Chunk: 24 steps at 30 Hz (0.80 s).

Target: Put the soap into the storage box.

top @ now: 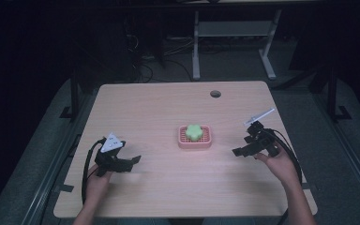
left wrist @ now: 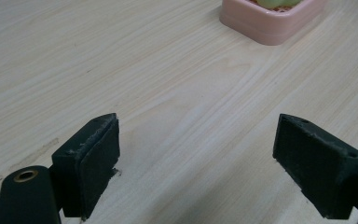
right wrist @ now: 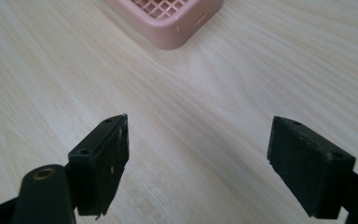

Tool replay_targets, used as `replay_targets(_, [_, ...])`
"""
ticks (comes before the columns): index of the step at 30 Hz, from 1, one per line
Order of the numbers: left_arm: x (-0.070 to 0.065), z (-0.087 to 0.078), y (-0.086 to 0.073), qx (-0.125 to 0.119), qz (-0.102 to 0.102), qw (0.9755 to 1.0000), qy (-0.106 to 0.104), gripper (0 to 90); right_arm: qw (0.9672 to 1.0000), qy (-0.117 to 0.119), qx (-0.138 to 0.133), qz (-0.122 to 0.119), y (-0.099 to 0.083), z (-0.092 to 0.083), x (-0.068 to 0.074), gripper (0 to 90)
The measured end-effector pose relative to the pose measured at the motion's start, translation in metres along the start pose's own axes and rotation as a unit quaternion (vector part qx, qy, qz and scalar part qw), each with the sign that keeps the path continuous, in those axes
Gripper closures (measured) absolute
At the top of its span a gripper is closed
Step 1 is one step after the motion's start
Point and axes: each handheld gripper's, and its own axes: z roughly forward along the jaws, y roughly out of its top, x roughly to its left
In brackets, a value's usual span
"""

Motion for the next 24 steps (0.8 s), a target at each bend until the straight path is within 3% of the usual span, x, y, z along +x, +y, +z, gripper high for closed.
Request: replay_targets(24, [0.002, 0.000, 0.000, 0.002, 0.003, 1.0000, 0.000, 14.4, 0.9996, -0.003, -0.012, 0.026, -0.062, -0.007, -0.003, 20.1])
